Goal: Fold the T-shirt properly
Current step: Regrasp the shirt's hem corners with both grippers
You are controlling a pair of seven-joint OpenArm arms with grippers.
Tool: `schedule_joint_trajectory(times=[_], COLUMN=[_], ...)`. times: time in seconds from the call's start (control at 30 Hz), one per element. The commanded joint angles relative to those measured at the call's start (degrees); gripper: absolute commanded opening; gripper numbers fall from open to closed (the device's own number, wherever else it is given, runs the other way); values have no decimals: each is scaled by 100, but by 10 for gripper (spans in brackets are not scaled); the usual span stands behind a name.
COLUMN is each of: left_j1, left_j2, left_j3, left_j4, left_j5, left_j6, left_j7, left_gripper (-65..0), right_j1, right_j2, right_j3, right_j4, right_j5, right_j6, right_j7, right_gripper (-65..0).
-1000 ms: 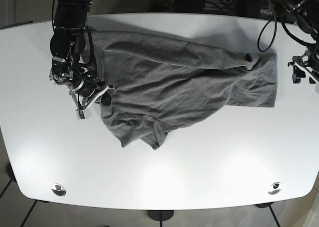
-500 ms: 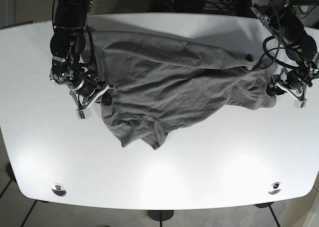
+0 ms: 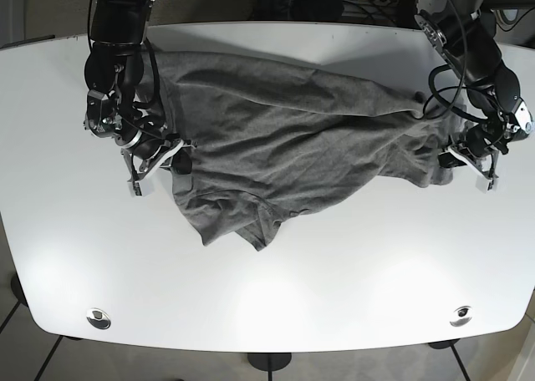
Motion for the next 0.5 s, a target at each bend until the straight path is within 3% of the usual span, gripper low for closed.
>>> schedule_joint_trajectory(times=[0.03, 0.23, 0.3, 0.37, 0.5], left_j1=[-91, 489, 550, 550, 260], left_j2=[-75, -49, 136, 171, 189], left_j3=[-12, 15, -12, -21, 94], left_j4=[104, 2486, 3189, 3717, 4244], left_j5=[-21, -21, 5, 5, -12], left_j6=[-6, -6, -6, -6, -6], left_j7=[-56, -21, 243, 454, 542], left_gripper=[-650, -650, -650, -650, -650], right_j1=[118, -339, -366, -366, 12], right_j2=[45, 45, 72, 133, 292], right_j3=[21, 29, 29, 29, 21], right_j4=[128, 1078, 1289, 1456, 1667], right_j5=[106, 88, 88, 97, 123], right_j6=[17, -36, -220, -326, -343], right_j7=[111, 339, 339, 339, 225], right_gripper=[-629, -629, -629, -629, -629])
